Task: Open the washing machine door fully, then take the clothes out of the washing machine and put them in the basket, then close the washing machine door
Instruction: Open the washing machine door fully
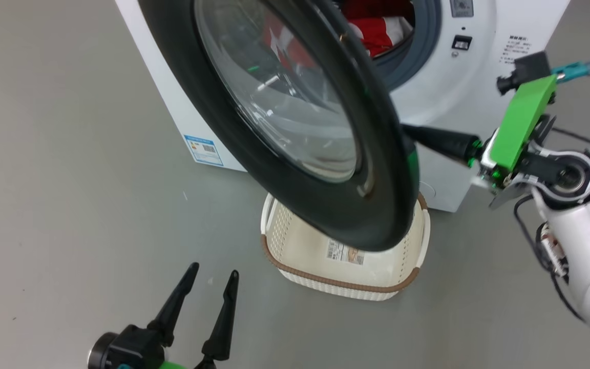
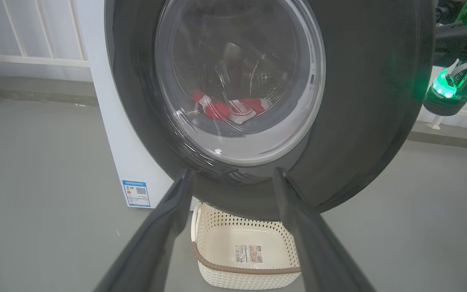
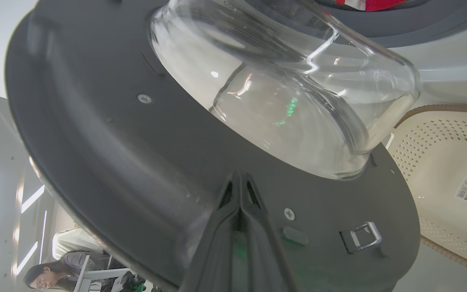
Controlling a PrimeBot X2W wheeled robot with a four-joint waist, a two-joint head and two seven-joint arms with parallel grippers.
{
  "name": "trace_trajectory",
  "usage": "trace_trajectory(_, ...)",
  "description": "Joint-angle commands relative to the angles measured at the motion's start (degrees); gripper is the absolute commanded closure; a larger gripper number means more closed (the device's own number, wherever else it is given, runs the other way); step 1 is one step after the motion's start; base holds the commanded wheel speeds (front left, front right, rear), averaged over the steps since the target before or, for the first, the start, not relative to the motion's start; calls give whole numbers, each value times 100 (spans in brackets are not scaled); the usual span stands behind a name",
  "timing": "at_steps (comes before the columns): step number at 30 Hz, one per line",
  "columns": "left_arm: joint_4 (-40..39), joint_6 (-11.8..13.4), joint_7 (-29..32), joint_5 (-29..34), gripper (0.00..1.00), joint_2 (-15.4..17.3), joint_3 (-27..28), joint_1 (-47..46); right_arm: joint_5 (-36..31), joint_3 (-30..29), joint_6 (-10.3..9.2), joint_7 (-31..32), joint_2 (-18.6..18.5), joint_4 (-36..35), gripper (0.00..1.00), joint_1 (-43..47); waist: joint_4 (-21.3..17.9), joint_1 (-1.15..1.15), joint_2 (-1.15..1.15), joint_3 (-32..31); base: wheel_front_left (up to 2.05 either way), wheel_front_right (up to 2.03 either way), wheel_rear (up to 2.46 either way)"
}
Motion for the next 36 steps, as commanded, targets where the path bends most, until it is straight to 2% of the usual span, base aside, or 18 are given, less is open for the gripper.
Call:
trace_trajectory(1,-123,10,-52,53,0,64,192,5,33,98,39,21,125,-259,100,87,51,0,0,-88,0,0,0)
trace_trajectory(16,-144,61,-52,72,0,64,262,294,79,403,39,-132,526,-1180,100,1071,318,0,0,-508,0,0,0)
trace_trajectory(36,-176,101,-52,-10,0,64,393,330,28,632,39,-462,875,-1463,100,1409,892,0,0,-643,0,0,0)
